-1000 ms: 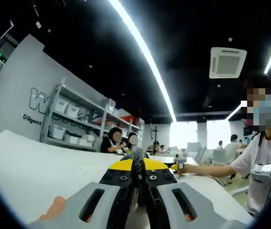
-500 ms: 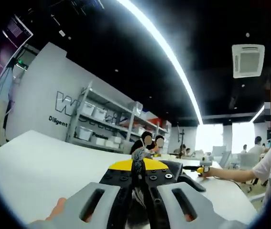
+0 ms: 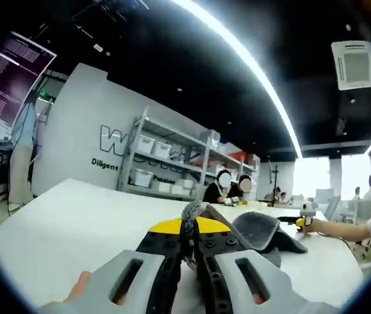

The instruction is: Fold the towel on the table until its edges align and the towel forms a compact rectangular stack.

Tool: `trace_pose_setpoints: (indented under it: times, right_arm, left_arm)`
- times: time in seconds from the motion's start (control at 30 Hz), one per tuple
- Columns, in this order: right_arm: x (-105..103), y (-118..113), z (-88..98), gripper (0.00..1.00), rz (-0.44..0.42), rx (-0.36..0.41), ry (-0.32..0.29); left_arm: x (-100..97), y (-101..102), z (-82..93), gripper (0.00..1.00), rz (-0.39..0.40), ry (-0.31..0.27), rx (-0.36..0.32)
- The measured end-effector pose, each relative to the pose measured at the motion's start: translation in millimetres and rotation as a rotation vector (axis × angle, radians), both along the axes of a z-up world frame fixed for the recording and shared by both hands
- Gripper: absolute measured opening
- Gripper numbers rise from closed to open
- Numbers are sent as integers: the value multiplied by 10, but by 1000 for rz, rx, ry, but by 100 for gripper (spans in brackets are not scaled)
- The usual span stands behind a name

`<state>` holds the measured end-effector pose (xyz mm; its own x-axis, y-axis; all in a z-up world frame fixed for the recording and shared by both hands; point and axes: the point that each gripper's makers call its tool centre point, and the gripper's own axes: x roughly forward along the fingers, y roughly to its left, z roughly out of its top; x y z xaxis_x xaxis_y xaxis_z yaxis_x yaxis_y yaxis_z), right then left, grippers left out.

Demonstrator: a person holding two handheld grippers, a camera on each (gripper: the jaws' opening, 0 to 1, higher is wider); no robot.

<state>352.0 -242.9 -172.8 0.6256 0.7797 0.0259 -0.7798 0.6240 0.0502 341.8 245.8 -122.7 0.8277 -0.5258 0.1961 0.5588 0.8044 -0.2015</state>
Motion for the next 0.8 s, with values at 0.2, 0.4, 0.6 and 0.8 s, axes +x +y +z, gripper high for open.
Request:
trace_pose_setpoints:
  times: [0.2,0.4,0.6,0.8]
  right_arm:
    - [-69,65,-14,96,-2,1,-1]
    - [12,-1,-6,96,-3,-1,3]
    - [68,-50,5,96,-5,1,4]
    - [93,-73,8,96,-5,2,6]
  left_arm:
    - [104,137,-94,4,79,32,67]
    - [181,250,-259,4,133,108,88]
    - [223,328,-419,4,183,168,151]
    - [306,367,-574,5,224,202,303]
